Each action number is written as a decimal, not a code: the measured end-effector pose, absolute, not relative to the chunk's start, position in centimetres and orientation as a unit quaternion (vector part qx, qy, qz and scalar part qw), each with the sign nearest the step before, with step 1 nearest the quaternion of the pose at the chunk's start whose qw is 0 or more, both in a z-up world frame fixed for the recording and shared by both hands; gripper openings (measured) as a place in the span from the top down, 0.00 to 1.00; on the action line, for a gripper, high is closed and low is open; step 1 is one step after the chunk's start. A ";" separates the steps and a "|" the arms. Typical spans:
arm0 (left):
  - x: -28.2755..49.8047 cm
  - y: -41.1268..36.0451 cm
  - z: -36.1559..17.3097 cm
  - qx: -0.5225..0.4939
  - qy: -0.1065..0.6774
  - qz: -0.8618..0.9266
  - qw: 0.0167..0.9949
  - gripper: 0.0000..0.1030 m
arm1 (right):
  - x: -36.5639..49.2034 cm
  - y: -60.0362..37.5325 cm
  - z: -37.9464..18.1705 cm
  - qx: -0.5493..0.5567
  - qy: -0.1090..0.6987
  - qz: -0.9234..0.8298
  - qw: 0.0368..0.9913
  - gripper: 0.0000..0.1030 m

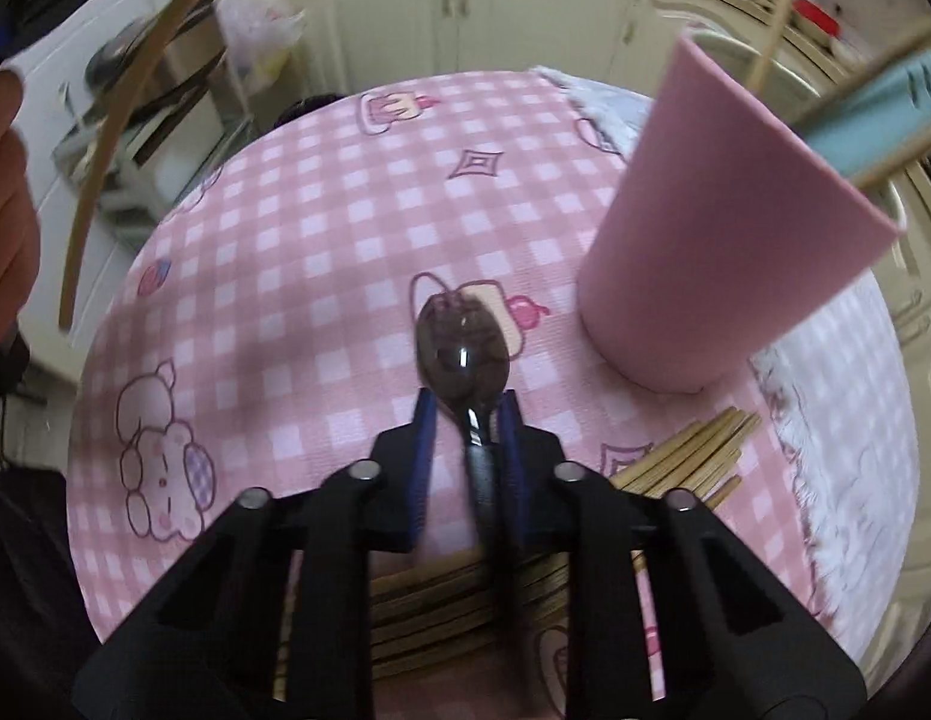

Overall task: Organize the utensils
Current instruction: 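Lift the chopstick and spork over the pink cup and open both tools, then move both open tools back down toward the chopstick bundle, then grasp one chopstick with the left tool while the right tool grasps another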

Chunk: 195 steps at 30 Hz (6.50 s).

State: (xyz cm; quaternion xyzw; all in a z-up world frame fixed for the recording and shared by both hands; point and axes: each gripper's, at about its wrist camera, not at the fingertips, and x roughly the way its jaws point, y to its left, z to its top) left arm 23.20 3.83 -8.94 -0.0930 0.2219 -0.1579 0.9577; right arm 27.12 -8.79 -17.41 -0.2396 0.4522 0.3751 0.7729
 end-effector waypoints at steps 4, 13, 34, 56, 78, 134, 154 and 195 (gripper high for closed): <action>23.1 4.2 -9.0 -0.103 0.219 -0.153 0.958 0.95 | 26.6 -10.2 -16.9 -0.198 0.441 0.373 0.792 0.89; 23.1 3.8 -7.9 -0.118 0.189 -0.166 0.961 0.95 | 24.8 -16.5 -11.3 0.001 0.350 0.386 0.854 0.89; 33.1 -0.9 -1.4 -0.154 0.037 -0.177 0.971 0.95 | 34.2 -18.9 -2.2 0.178 0.114 0.333 0.919 0.89; 35.5 -1.9 -7.6 -0.167 0.040 -0.135 0.976 0.95 | 34.0 -17.8 -6.7 0.136 0.115 0.276 0.944 0.88; 28.2 2.1 -4.6 -0.145 0.048 -0.127 0.980 0.05 | 27.7 -20.1 -3.8 0.123 0.095 0.233 0.960 0.06; 25.3 -6.3 -20.3 0.092 0.459 -0.173 0.866 0.04 | 22.4 -24.7 -18.6 0.067 0.455 0.057 0.886 0.06; 25.8 -3.6 -20.9 0.102 0.460 -0.156 0.868 0.04 | 23.3 -20.7 -18.9 0.010 0.471 0.062 0.880 0.06; 28.0 -8.0 -19.7 0.190 0.482 -0.253 0.817 0.95 | 26.2 -18.9 -18.1 -0.017 0.501 0.081 0.861 0.91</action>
